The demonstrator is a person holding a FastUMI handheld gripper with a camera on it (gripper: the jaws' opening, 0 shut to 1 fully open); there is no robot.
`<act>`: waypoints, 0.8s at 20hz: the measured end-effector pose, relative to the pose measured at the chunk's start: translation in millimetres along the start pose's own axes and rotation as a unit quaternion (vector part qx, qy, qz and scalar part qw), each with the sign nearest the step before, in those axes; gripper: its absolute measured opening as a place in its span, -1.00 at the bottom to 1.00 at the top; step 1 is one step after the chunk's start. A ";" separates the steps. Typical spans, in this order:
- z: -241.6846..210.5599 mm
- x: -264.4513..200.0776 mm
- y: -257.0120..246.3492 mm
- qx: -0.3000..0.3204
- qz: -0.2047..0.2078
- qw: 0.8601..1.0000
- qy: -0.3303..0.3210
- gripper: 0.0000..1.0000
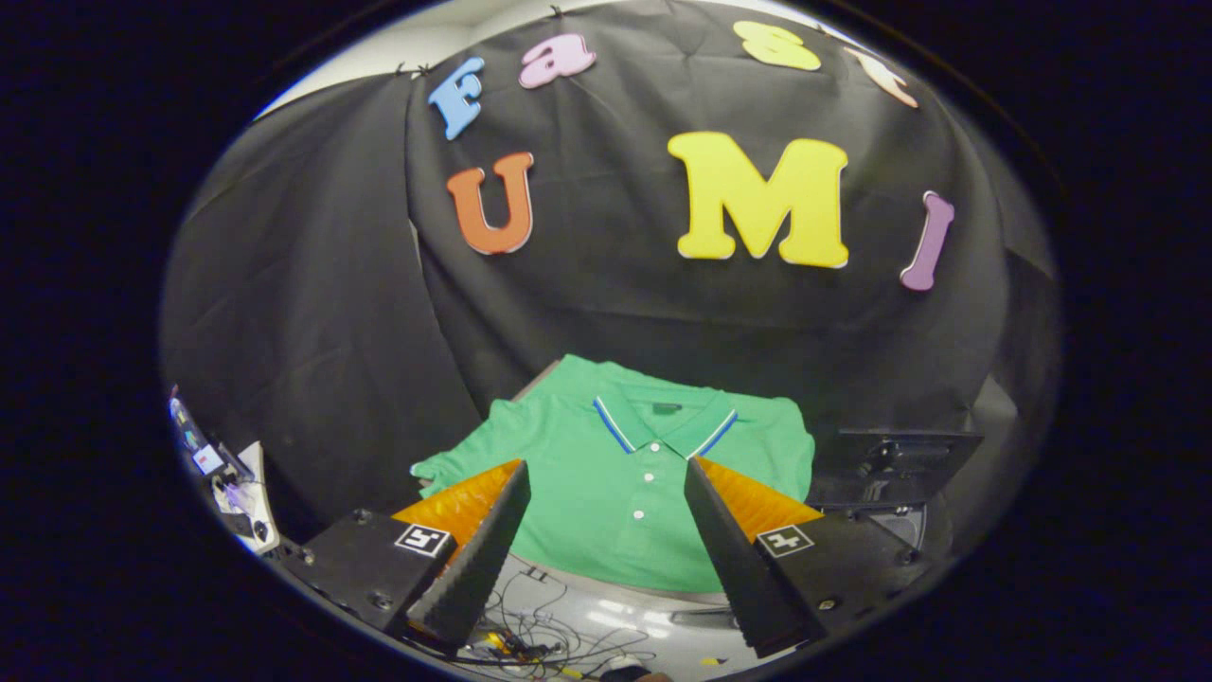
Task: Put the clothes into the washing machine and then close the washing machine lid.
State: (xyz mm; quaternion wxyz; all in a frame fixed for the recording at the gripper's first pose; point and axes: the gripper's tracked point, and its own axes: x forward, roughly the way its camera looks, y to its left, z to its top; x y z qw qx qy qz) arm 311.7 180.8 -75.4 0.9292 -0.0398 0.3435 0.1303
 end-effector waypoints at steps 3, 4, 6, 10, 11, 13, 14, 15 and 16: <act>-3.9 31.1 -5.5 -0.013 0.004 0.997 0.074 1.00; -6.4 39.5 -7.1 -0.013 0.004 0.995 0.100 1.00; -15.1 56.2 -4.3 -0.005 0.015 0.988 0.153 1.00; -34.0 82.4 -7.3 -0.014 0.016 0.971 0.240 0.97; -34.3 87.1 -10.7 -0.018 0.008 0.968 0.249 0.97; -38.5 98.0 -18.0 -0.021 -0.012 0.962 0.271 0.97; -41.5 101.8 -19.9 -0.026 -0.017 0.957 0.288 0.97; -42.6 105.0 -21.0 -0.028 -0.018 0.953 0.302 0.97; -41.5 109.2 -22.8 -0.029 -0.024 0.950 0.309 0.98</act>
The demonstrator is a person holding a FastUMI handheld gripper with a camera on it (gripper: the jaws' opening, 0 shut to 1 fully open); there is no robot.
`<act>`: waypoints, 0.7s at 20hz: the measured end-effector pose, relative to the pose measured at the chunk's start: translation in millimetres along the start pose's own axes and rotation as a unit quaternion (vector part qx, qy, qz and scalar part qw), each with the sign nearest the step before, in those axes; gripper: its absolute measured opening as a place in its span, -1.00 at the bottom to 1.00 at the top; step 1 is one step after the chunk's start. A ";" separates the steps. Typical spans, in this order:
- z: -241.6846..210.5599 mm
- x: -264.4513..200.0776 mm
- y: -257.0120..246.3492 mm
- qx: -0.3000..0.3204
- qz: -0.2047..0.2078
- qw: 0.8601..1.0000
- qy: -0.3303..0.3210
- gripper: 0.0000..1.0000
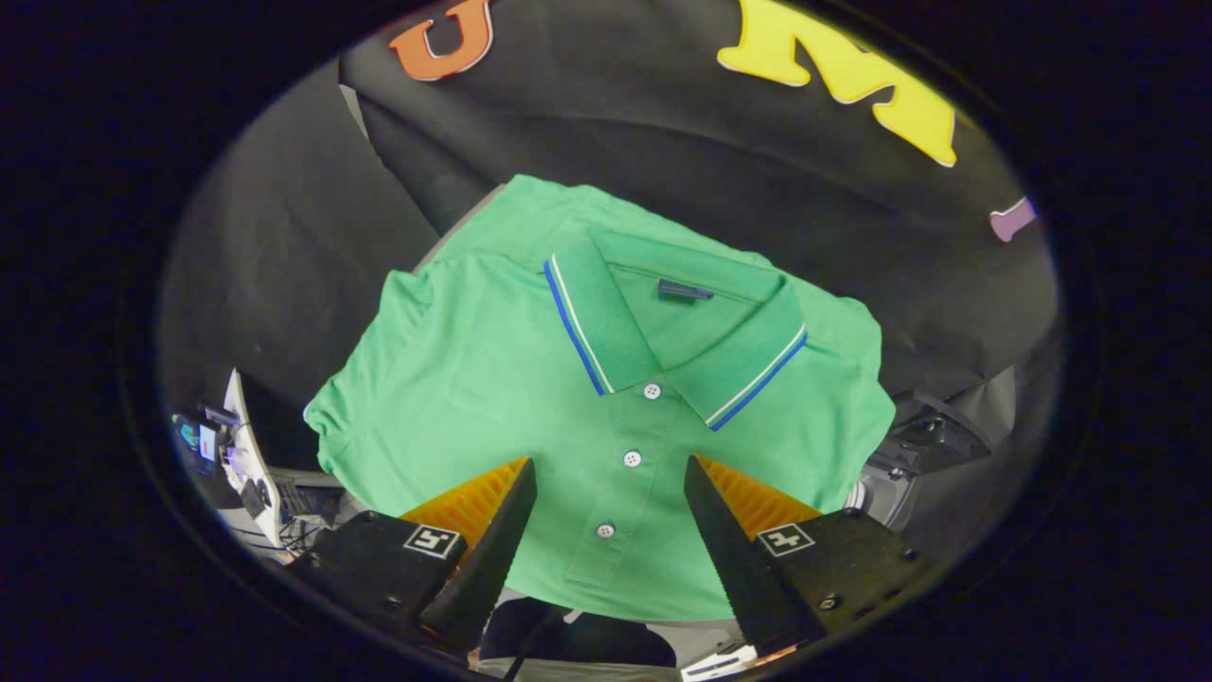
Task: Put the clothes into the washing machine and then close the washing machine lid.
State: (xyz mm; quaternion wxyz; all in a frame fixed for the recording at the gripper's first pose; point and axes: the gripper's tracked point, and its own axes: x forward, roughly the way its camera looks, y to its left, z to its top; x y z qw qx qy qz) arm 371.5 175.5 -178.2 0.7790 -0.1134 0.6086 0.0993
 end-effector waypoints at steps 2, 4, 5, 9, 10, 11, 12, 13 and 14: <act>-6.1 10.0 -5.4 0.003 -0.016 0.999 0.035 0.96; -9.4 11.6 -2.5 0.011 -0.018 0.998 0.063 0.88; -4.2 3.3 -2.0 0.011 -0.018 0.998 0.060 0.82; -8.1 8.9 -1.2 0.028 -0.018 0.996 0.080 0.81; -8.6 9.8 -1.1 0.030 -0.019 0.996 0.082 0.81; -6.5 8.8 -0.3 0.034 -0.019 0.996 0.081 0.79; -6.3 9.4 -0.2 0.038 -0.020 0.996 0.080 0.76; -2.5 9.8 -0.8 0.041 -0.020 0.996 0.075 0.61; -1.8 11.3 -1.6 0.043 -0.022 0.996 0.068 0.40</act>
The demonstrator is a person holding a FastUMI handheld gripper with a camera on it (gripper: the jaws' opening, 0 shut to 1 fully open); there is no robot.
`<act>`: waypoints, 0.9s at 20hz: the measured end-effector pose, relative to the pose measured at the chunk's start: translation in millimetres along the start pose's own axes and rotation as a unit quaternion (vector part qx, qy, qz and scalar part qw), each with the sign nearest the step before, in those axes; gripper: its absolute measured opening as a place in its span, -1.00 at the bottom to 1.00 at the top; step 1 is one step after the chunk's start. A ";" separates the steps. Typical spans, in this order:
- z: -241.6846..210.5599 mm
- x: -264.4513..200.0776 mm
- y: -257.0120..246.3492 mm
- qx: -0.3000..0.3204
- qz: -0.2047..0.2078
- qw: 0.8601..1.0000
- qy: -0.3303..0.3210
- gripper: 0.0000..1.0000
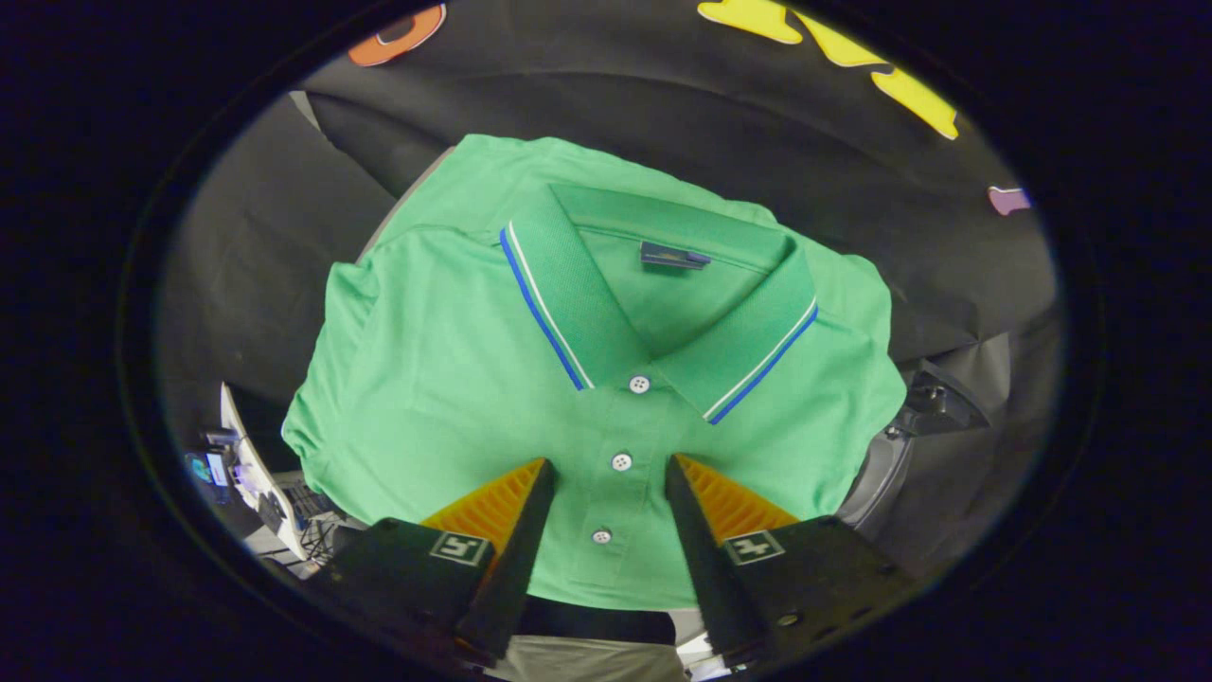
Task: Put the clothes into the washing machine and then close the washing machine lid.
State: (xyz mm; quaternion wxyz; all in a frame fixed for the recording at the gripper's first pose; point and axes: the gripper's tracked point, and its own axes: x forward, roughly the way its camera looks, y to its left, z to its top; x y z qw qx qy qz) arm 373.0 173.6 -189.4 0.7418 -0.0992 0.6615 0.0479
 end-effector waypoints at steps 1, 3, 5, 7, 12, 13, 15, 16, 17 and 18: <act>1.5 1.2 -2.6 0.002 -0.001 1.000 -0.006 0.18; 4.9 -1.3 -4.3 -0.009 0.002 1.000 -0.012 -0.35; 3.1 -3.5 -3.5 -0.001 0.015 1.000 -0.002 -0.69; 3.3 -9.7 -4.4 0.019 0.036 0.999 0.008 -0.84; 14.8 -49.1 -10.0 0.032 0.058 0.998 -0.025 -0.86; 17.1 -56.4 -12.6 0.039 0.061 0.997 -0.028 -0.86; 24.8 -72.2 -17.1 0.054 0.070 0.995 -0.034 -0.86; 27.3 -83.3 -19.0 0.058 0.072 0.995 -0.042 -0.87; 31.6 -93.1 -22.0 0.062 0.072 0.994 -0.051 -0.86; 32.3 -101.5 -27.0 0.065 0.075 0.993 -0.059 -0.86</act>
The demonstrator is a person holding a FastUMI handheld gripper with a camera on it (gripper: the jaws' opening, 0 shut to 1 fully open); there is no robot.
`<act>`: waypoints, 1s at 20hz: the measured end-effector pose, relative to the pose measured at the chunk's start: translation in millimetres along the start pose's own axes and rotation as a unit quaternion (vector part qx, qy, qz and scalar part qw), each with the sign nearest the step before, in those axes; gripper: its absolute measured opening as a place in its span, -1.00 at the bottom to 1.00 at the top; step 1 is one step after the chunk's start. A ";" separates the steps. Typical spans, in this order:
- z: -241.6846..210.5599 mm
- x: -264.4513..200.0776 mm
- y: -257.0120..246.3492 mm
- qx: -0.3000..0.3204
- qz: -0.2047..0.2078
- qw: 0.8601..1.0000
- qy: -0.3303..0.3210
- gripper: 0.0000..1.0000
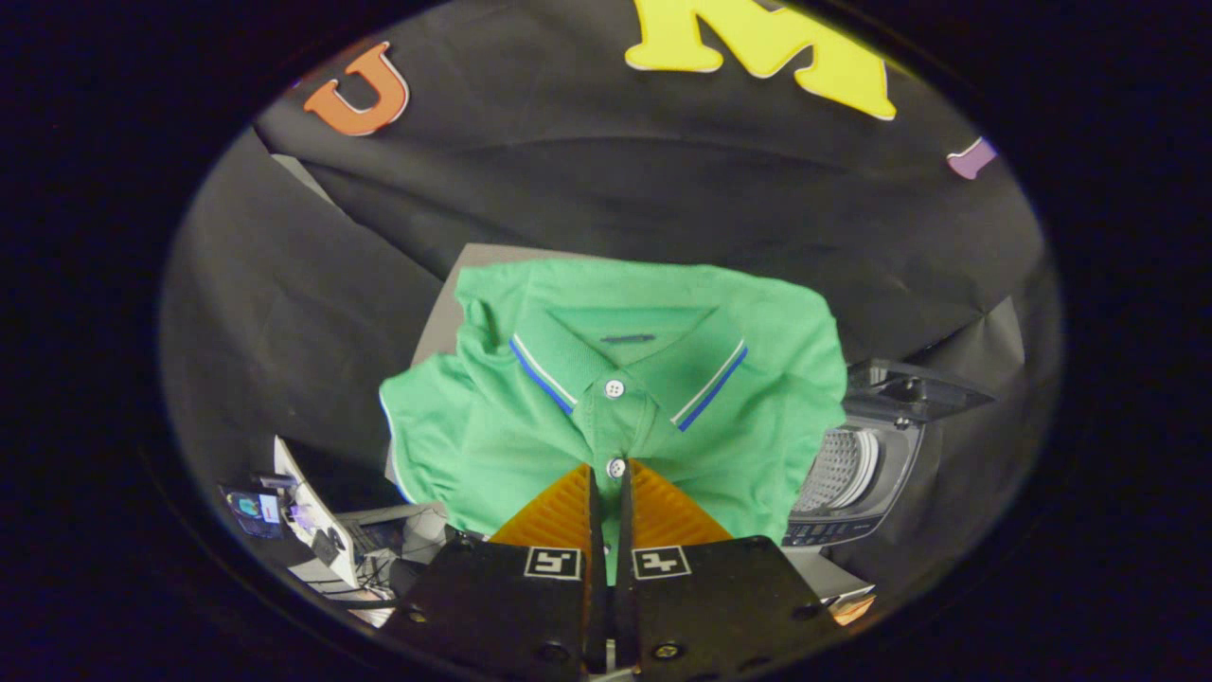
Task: Put the clothes into the washing machine and then close the washing machine lid.
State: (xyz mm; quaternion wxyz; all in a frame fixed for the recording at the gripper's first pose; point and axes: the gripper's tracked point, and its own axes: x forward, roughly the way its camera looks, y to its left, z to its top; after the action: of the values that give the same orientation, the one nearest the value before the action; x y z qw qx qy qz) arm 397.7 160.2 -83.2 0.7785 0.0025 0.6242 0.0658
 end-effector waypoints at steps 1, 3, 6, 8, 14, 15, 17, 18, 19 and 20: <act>4.1 -10.4 -2.2 0.005 0.004 1.000 -0.008 -0.86; 10.2 -33.4 -7.8 0.007 0.011 1.000 -0.027 -0.86; 21.2 -71.4 -2.0 0.008 0.020 0.998 -0.054 -0.87; 26.7 -95.9 -1.0 0.007 0.025 0.997 -0.072 -0.87; 30.3 -165.1 -0.6 0.000 0.038 0.992 -0.124 -0.86; 27.8 -175.3 0.7 0.001 0.041 0.991 -0.129 -0.87; 27.3 -188.9 0.4 0.003 0.043 0.989 -0.140 -0.87; 22.5 -199.2 -2.4 0.004 0.043 0.988 -0.147 -0.87; 19.3 -207.3 -6.3 0.005 0.040 0.987 -0.153 -0.87; 14.7 -214.8 -11.0 0.005 0.037 0.987 -0.159 -0.87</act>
State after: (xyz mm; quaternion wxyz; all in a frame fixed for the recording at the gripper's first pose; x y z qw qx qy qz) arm 367.5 127.7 127.8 0.8648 0.0402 0.4922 0.0906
